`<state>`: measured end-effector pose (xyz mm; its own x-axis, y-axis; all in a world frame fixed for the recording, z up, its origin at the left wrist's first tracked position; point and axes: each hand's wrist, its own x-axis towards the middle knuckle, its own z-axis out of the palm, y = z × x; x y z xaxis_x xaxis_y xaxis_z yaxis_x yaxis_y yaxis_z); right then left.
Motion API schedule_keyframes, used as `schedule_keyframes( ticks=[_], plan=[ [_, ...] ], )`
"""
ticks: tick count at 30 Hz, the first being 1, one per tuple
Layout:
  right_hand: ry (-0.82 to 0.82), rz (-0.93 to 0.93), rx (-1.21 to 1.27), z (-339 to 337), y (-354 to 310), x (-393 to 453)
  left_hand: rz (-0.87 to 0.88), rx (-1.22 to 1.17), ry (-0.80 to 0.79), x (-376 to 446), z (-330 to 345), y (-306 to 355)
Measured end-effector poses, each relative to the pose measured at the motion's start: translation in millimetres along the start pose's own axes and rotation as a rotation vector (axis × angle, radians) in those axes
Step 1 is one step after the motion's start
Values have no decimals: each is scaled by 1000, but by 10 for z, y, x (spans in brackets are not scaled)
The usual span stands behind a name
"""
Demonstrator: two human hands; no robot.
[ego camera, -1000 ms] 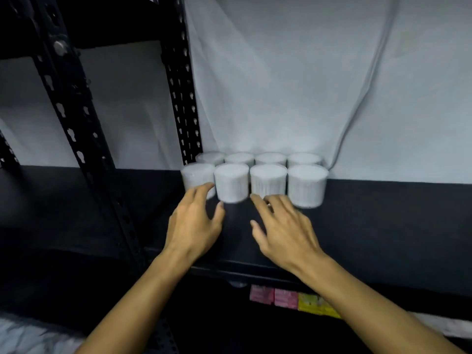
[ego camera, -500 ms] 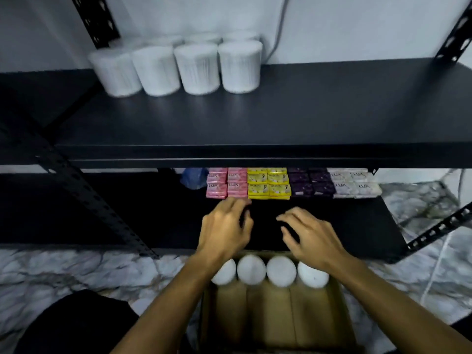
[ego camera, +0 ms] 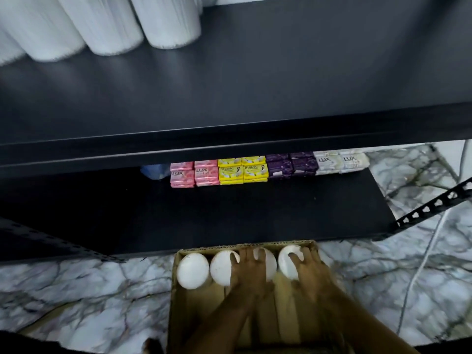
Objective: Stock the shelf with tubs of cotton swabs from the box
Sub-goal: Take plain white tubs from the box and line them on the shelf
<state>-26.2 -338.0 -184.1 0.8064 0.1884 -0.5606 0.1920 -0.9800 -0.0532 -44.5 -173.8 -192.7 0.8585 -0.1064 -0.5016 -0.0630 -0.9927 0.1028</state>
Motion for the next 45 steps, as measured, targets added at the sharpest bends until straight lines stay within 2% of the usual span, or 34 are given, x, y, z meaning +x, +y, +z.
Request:
schedule_keyframes(
  ticks=[1, 2, 9, 13, 15, 22, 27, 30, 33, 37, 41, 45],
  plan=[
    [-45, -2, 10, 31, 3, 54, -28, 2, 4, 56, 67, 29],
    [7, -1, 16, 117, 30, 134, -54, 13, 9, 107, 131, 46],
    [33, -10, 54, 320, 28, 298, -105, 74, 14, 260, 248, 55],
    [46, 15, 40, 483, 88, 428, -68, 26, 46, 280, 295, 36],
    [25, 17, 61, 365, 54, 335, -18, 10, 139, 319, 400, -7],
    [93, -68, 36, 117, 64, 133, 13, -23, 179, 134, 276, -109],
    [139, -122, -17, -233, -15, -35, -16, -279, 214, -141, 35, -113],
    [223, -170, 13, -395, -34, -201, -24, -374, 307, -352, -125, -168],
    [357, -243, 46, -518, -45, -394, -34, -437, 288, -574, -315, -237],
    [489, -346, 131, -786, -128, -630, 10, -467, 428, -856, -600, -381],
    [602, -447, 205, -1138, -298, -860, 23, -449, 445, -1162, -1035, -594],
    [627, -509, 271, -1532, -553, -1084, 28, -444, 507, -1485, -1470, -814]
  ],
)
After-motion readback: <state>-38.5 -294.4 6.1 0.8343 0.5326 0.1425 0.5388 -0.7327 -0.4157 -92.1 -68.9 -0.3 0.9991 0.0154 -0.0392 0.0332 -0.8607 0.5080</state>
